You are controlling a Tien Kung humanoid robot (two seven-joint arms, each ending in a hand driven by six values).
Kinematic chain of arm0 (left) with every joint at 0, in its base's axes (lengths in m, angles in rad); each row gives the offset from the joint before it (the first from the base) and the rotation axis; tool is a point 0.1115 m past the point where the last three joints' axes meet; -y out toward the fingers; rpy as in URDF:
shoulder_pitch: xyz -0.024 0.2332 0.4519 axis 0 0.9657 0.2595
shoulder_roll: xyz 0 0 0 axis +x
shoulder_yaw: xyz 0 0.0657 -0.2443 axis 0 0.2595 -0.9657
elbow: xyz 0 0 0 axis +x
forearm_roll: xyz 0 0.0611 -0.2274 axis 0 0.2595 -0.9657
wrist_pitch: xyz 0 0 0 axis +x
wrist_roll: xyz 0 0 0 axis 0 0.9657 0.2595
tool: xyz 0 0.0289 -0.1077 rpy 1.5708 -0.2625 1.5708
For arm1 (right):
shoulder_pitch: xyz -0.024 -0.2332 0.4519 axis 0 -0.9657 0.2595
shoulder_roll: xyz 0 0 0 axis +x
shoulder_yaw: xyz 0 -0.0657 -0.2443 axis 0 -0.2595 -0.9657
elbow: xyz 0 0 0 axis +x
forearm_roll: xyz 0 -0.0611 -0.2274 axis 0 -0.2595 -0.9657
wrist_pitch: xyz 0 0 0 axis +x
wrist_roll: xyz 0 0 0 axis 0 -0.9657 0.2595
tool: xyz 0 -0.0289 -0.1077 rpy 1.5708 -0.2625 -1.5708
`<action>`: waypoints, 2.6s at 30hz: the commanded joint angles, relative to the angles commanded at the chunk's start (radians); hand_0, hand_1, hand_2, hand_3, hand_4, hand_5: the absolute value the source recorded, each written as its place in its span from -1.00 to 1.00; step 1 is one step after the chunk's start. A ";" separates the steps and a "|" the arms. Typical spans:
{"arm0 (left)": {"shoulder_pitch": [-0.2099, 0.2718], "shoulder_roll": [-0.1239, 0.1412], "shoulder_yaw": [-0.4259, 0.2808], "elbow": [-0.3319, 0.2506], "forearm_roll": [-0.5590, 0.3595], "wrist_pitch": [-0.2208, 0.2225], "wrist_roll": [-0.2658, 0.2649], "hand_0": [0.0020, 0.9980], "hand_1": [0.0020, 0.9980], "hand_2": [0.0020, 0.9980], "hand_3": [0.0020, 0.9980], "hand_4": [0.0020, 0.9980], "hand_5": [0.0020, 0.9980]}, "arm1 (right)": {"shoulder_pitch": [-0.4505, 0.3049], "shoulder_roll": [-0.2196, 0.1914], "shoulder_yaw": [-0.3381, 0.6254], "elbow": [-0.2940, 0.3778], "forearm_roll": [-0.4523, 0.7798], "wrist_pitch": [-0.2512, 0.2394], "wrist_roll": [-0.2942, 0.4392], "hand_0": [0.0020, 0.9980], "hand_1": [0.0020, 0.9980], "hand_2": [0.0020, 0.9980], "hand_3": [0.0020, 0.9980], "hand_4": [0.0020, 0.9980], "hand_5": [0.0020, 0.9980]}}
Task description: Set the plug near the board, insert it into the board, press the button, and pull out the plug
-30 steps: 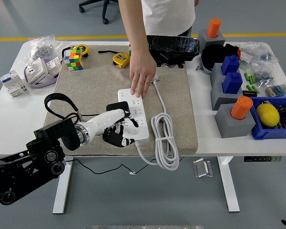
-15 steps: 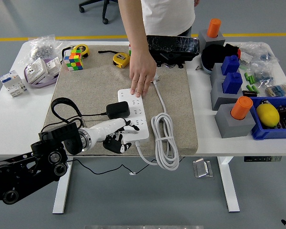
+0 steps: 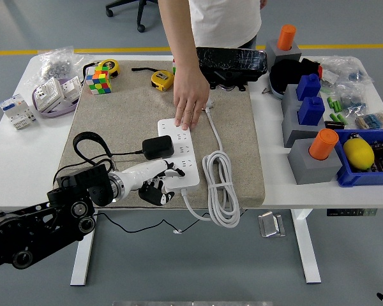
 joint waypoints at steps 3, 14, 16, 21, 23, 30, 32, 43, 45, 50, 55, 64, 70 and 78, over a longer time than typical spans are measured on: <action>0.001 0.000 0.002 0.007 0.000 -0.002 0.005 -0.87 -0.84 -0.67 0.67 0.17 -1.00 | -0.001 0.000 0.000 0.000 0.000 0.001 0.000 0.22 0.32 0.27 0.13 0.95 0.16; 0.003 0.004 0.011 0.002 -0.015 -0.016 0.005 -0.87 -0.84 -0.67 0.47 0.16 -1.00 | -0.001 0.000 0.002 0.000 0.000 0.000 0.000 0.22 0.32 0.27 0.13 0.95 0.16; 0.006 0.006 -0.003 -0.005 -0.047 0.003 -0.034 -0.87 -0.84 -0.67 0.47 0.16 -1.00 | -0.001 0.000 0.002 0.000 0.000 0.000 0.000 0.22 0.32 0.27 0.13 0.95 0.16; 0.020 0.004 -0.027 0.015 -0.166 0.088 -0.182 -0.76 -0.86 -0.63 0.16 0.65 -0.48 | 0.000 0.002 0.000 0.000 0.000 0.001 0.000 0.22 0.32 0.27 0.13 0.95 0.16; 0.027 0.004 -0.031 0.027 -0.210 0.130 -0.239 -0.76 -0.86 -0.63 0.16 0.65 -0.48 | 0.000 0.002 -0.001 0.000 0.000 0.001 0.000 0.22 0.32 0.27 0.13 0.95 0.16; 0.052 -0.002 -0.040 0.081 -0.395 0.333 -0.451 -0.60 -0.68 -0.47 0.00 0.71 -0.31 | 0.000 0.002 -0.001 -0.002 0.000 0.000 0.000 0.22 0.32 0.27 0.13 0.96 0.16; 0.062 -0.002 -0.048 0.092 -0.466 0.387 -0.512 -0.50 -0.45 -0.16 -0.03 0.69 -0.25 | 0.000 0.003 0.000 -0.001 0.000 0.000 0.000 0.22 0.32 0.27 0.13 0.96 0.16; 0.074 0.001 -0.070 0.096 -0.488 0.404 -0.519 -0.48 -0.42 -0.13 -0.02 0.66 -0.23 | 0.000 0.003 -0.001 -0.002 0.000 0.001 0.000 0.22 0.32 0.27 0.13 0.95 0.16; 0.075 0.002 -0.069 0.095 -0.486 0.403 -0.517 -0.48 -0.42 -0.13 -0.02 0.66 -0.23 | 0.000 0.003 -0.003 -0.002 0.001 0.000 0.000 0.22 0.32 0.27 0.13 0.96 0.16; 0.073 0.005 -0.069 0.093 -0.482 0.403 -0.515 -0.49 -0.41 -0.13 -0.02 0.65 -0.23 | 0.001 0.002 -0.005 -0.002 0.002 0.000 0.000 0.22 0.32 0.27 0.13 0.95 0.16; 0.071 0.010 -0.073 0.087 -0.467 0.390 -0.506 -0.49 -0.41 -0.13 -0.02 0.65 -0.23 | 0.002 0.001 -0.007 -0.002 0.003 0.001 0.000 0.22 0.32 0.27 0.13 0.95 0.16; 0.072 0.031 -0.111 0.012 -0.228 0.182 -0.299 -0.56 -0.57 -0.24 0.31 0.63 -0.62 | 0.004 -0.003 -0.016 -0.001 0.004 0.002 0.000 0.22 0.32 0.27 0.13 0.95 0.16; 0.069 0.031 -0.109 -0.018 -0.094 0.118 -0.224 -0.66 -0.64 -0.46 0.52 0.43 -0.78 | 0.006 -0.004 -0.020 0.000 0.004 0.003 -0.001 0.19 0.32 0.26 0.13 0.95 0.16; 0.060 0.030 -0.081 -0.028 -0.031 0.035 -0.128 -0.77 -0.81 -0.63 0.71 0.18 -1.00 | 0.003 -0.004 -0.017 0.000 0.004 0.002 -0.002 0.20 0.32 0.26 0.13 0.95 0.16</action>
